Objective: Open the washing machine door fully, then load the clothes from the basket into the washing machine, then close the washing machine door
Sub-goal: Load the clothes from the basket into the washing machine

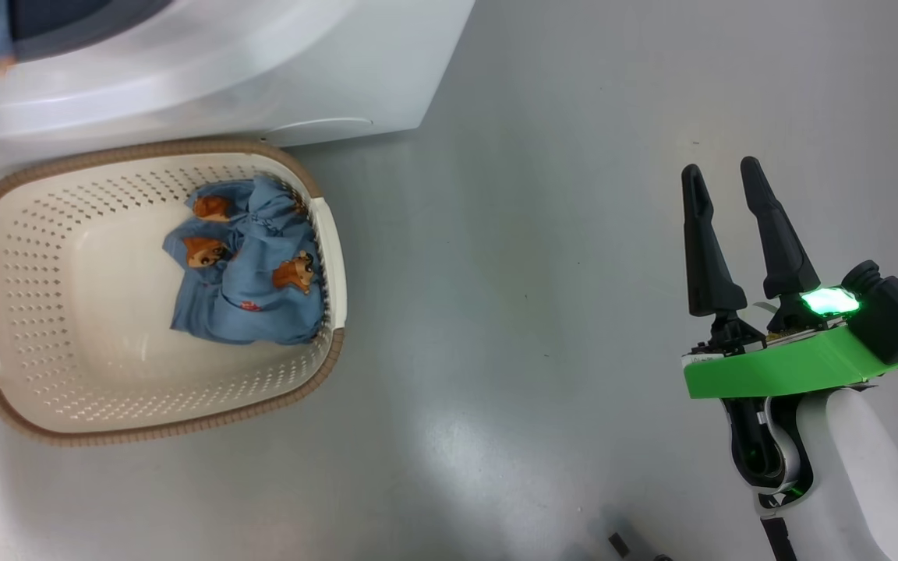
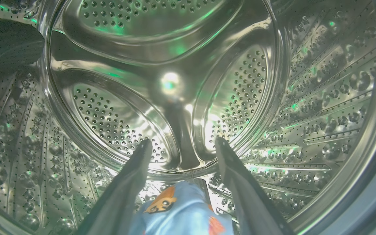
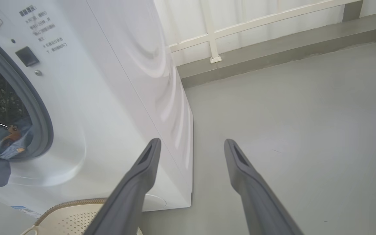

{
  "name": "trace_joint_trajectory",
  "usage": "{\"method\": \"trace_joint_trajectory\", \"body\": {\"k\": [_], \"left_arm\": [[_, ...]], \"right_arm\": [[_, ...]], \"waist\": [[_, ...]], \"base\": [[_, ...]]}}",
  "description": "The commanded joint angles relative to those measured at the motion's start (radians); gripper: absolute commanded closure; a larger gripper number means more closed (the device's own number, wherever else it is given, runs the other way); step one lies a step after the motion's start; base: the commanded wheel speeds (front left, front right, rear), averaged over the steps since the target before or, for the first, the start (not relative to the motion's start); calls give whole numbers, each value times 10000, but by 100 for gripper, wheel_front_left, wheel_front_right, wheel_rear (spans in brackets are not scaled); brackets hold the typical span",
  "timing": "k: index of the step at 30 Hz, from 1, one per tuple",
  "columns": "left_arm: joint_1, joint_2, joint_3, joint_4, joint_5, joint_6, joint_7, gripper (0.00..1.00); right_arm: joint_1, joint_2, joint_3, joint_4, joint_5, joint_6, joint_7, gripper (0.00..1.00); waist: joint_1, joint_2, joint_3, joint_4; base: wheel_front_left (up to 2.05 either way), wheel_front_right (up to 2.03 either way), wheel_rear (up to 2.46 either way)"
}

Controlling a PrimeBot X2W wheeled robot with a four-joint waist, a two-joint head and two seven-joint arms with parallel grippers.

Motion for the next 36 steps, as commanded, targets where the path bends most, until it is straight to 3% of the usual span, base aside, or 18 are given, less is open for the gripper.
{"method": "trace_joint_trajectory", "body": {"k": [1, 16, 36], "left_arm": [[243, 498, 79, -183, 40, 6, -53, 0], [1760, -142, 585, -726, -69, 6, -53, 0], [5683, -1489, 1169, -2755, 426, 6, -53, 0]], "right_arm": [[32, 38, 161, -207, 106, 58, -78, 0], [125, 39, 15, -143, -98, 58, -78, 0], [800, -400, -350, -4, -294, 58, -78, 0]], "waist": [[0, 0, -46, 34], [0, 0, -551, 315], [0, 0, -2210, 1138]], "base": [[0, 0, 0], [0, 0, 0], [0, 0, 0]]}}
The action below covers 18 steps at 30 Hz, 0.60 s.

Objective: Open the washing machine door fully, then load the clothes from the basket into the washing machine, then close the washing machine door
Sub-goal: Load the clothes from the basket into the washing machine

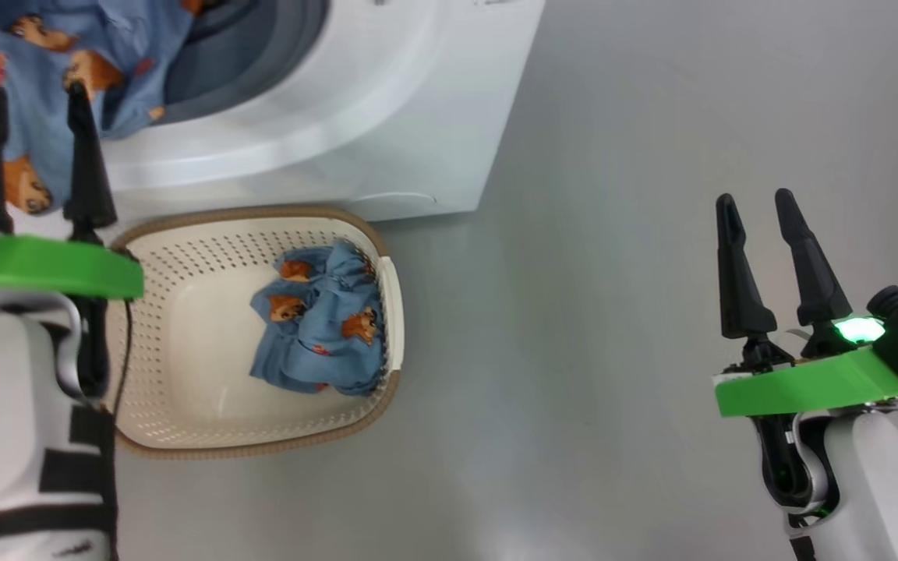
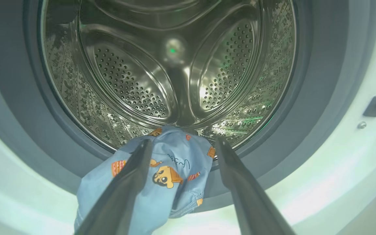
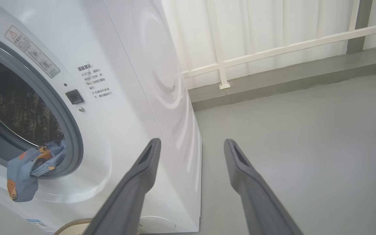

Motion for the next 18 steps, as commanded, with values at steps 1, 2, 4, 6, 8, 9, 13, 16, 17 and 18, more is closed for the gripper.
{"method": "trace_joint_trajectory", "body": {"k": [1, 2, 4, 6, 8, 9, 13, 16, 17, 18], "left_arm": [[507, 222, 269, -448, 117, 6, -53, 0], [692, 153, 280, -541, 134, 6, -53, 0], [875, 86, 271, -634, 148, 6, -53, 0], [1239, -17, 261, -800, 172, 6, -53, 0], [1602, -91, 267, -949, 210, 6, -53, 0], [1787, -121, 266, -1018, 244, 6, -53, 0], [2524, -190, 288, -1306, 418, 6, -53, 0], [3024, -202, 271, -1531, 543, 6, -53, 0], [3170, -215, 279, -1610, 540, 6, -53, 0], [3322, -228, 282, -1693, 540, 6, -53, 0]], "right_arm": [[287, -138, 161, -200, -82, 56, -78, 0], [337, -169, 146, -195, -76, 56, -78, 0], [390, -202, 124, -189, -71, 56, -78, 0], [504, -256, 75, -167, -57, 56, -78, 0], [632, -309, 48, -152, -46, 56, -78, 0], [702, -334, 39, -141, -40, 56, -78, 0], [997, -432, 31, -92, -3, 56, -78, 0], [1226, -505, -10, -67, 27, 56, -78, 0], [1299, -532, -21, -61, 36, 56, -78, 0], [1370, -558, -27, -51, 45, 56, -78, 0]], "waist": [[0, 0, -419, 289], [0, 0, -516, 330], [0, 0, -612, 378], [0, 0, -813, 468], [0, 0, -1021, 550], [0, 0, -1127, 588], [0, 0, -1552, 715], [0, 0, -1827, 830], [0, 0, -1910, 866], [0, 0, -1998, 898]], "base": [[0, 0, 0], [0, 0, 0], [0, 0, 0], [0, 0, 0], [0, 0, 0], [0, 0, 0], [0, 0, 0], [0, 0, 0], [0, 0, 0], [0, 0, 0]]}}
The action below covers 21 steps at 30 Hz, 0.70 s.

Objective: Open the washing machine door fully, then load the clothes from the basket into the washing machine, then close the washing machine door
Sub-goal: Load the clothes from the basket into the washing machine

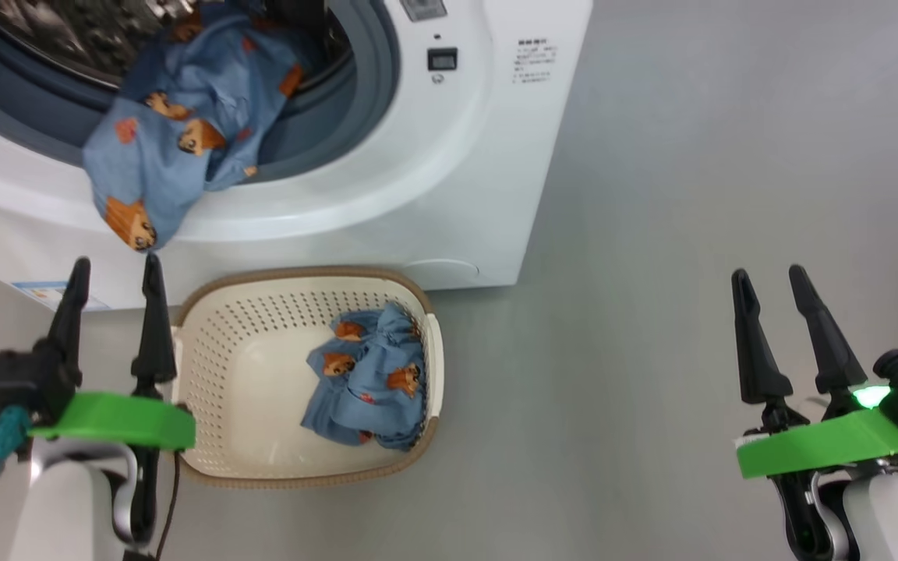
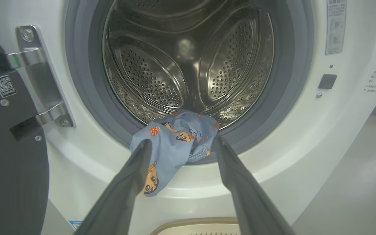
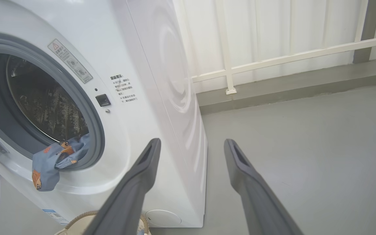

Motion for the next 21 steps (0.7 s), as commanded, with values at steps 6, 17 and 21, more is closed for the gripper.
{"method": "trace_joint_trajectory", "body": {"k": [6, 17, 21], "left_arm": [[1043, 187, 358, -745, 153, 8, -55, 0], [2550, 87, 512, -1598, 190, 8, -55, 0], [3019, 56, 628, -1908, 152, 8, -55, 0]], "right_arm": [[455, -223, 100, -173, 77, 58, -78, 0], [1070, -340, 19, -178, 140, 58, -78, 0], [1350, -345, -80, -187, 162, 58, -78, 0]], "waist": [[0, 0, -740, 335], [0, 0, -1410, 475], [0, 0, -1650, 501]], "base": [[0, 0, 0], [0, 0, 0], [0, 0, 0]]}}
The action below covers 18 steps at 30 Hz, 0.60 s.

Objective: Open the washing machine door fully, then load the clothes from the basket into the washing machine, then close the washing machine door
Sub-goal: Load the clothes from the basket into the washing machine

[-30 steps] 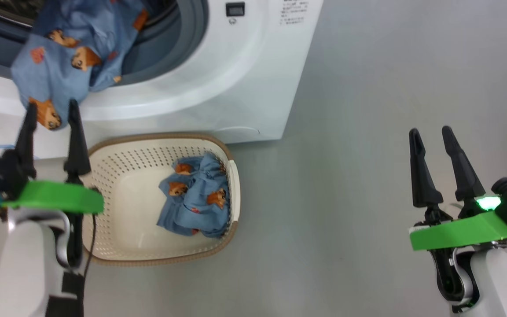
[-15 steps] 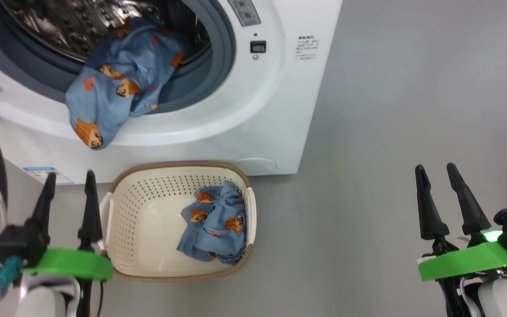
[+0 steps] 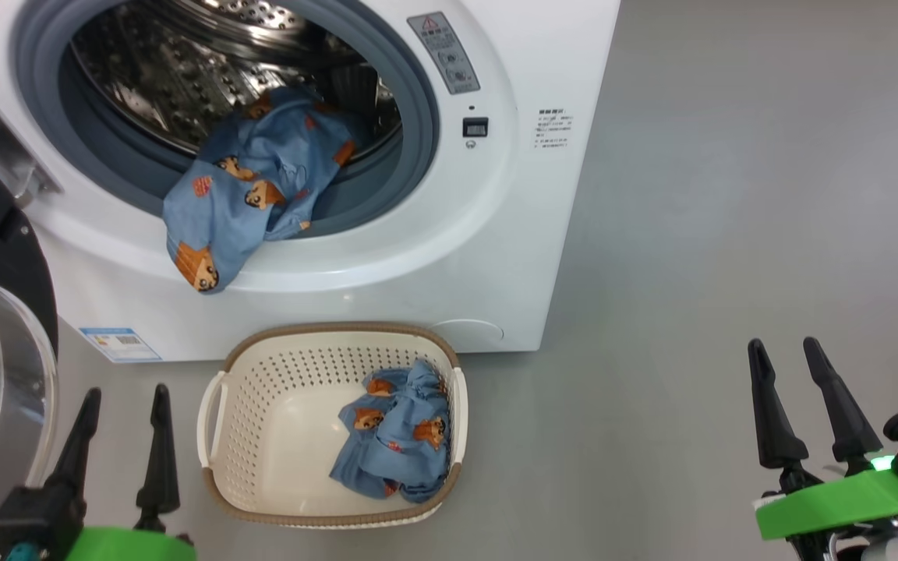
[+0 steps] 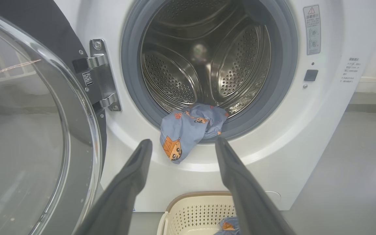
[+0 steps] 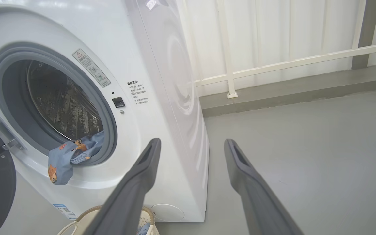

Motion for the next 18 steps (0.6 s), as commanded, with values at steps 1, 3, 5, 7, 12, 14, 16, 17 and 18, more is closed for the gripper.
{"method": "trace_joint_trajectory", "body": {"k": [1, 3, 5, 7, 12, 14, 16, 17, 18], "left_arm": [[108, 151, 410, -377, 45, 8, -57, 0], [354, 139, 497, -531, 41, 8, -57, 0], [568, 124, 548, -669, 41, 8, -57, 0], [714, 117, 571, -759, 37, 8, -57, 0], [916, 90, 597, -904, 42, 8, -57, 0], [969, 81, 605, -961, 43, 8, -57, 0], [990, 73, 598, -1001, 51, 8, -57, 0], [997, 70, 592, -1014, 52, 8, -57, 0], [1002, 66, 589, -1029, 52, 8, -57, 0]], "right_arm": [[69, -151, 149, -242, 76, 58, -78, 0], [180, -138, 107, -245, 83, 58, -78, 0], [272, -138, 87, -254, 93, 58, -78, 0], [348, -147, 66, -263, 101, 58, -78, 0], [466, -164, 40, -289, 108, 58, -78, 0], [507, -175, 38, -310, 117, 58, -78, 0], [527, -179, 37, -332, 120, 58, -78, 0], [532, -178, 39, -340, 119, 58, -78, 0], [530, -175, 36, -345, 118, 58, -78, 0]], "waist": [[0, 0, -179, 24], [0, 0, -282, 13], [0, 0, -362, 2], [0, 0, -431, -5], [0, 0, -524, -25], [0, 0, -538, -35], [0, 0, -528, -45], [0, 0, -520, -55], [0, 0, -506, -64]], "base": [[0, 0, 0], [0, 0, 0], [0, 0, 0], [0, 0, 0], [0, 0, 0], [0, 0, 0], [0, 0, 0], [0, 0, 0], [0, 0, 0]]}}
